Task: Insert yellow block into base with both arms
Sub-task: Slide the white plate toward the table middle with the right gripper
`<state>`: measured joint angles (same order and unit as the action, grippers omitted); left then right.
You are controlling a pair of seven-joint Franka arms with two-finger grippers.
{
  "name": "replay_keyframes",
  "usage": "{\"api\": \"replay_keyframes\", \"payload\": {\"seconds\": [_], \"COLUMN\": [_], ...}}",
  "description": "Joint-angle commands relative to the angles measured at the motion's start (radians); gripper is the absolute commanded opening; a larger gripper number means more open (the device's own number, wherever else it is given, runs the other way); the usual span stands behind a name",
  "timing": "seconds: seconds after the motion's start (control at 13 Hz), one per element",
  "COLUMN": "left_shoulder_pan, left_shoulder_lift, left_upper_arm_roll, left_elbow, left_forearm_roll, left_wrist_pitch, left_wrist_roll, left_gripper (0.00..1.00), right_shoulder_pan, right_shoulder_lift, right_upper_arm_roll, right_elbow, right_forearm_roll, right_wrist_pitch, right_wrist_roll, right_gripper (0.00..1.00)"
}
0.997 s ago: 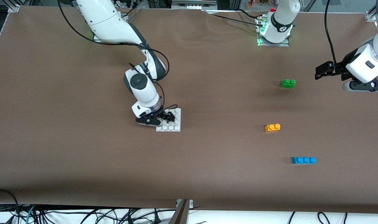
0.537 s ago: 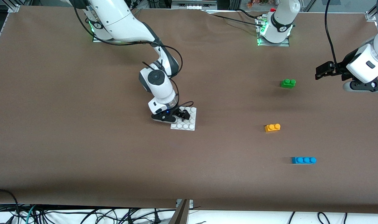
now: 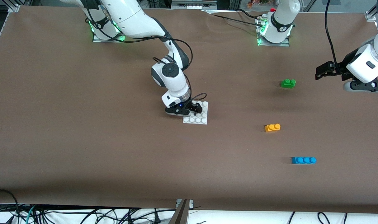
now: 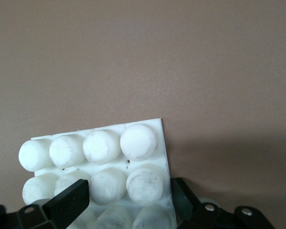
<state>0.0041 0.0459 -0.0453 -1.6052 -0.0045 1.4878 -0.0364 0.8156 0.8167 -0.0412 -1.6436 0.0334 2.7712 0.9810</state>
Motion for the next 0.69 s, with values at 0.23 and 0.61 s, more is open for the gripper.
{"api": "replay_keyframes", "payload": {"seconds": [0.23, 0.61], "left_shoulder_pan": [0.005, 0.004], "left_shoulder_lift": [0.014, 0.014], "left_upper_arm_roll": [-0.004, -0.005], "left_elbow": [0.036, 0.037], "left_forearm_roll": [0.018, 0.021], "left_wrist_pitch": [-0.031, -0.032], "left_wrist_roll": [0.012, 0.013], "left_gripper": [1.0, 1.0], "right_shoulder_pan": [0.045, -0.001], "right_shoulder_lift": [0.062, 0.039], "right_upper_arm_roll": [0.014, 0.015], "right_elbow": [0.045, 0.1], "right_forearm_roll": [-0.033, -0.018], "right_wrist_pitch": [0.005, -0.033], "right_wrist_roll": [0.03, 0.022], "right_gripper": [0.8, 0.9]}}
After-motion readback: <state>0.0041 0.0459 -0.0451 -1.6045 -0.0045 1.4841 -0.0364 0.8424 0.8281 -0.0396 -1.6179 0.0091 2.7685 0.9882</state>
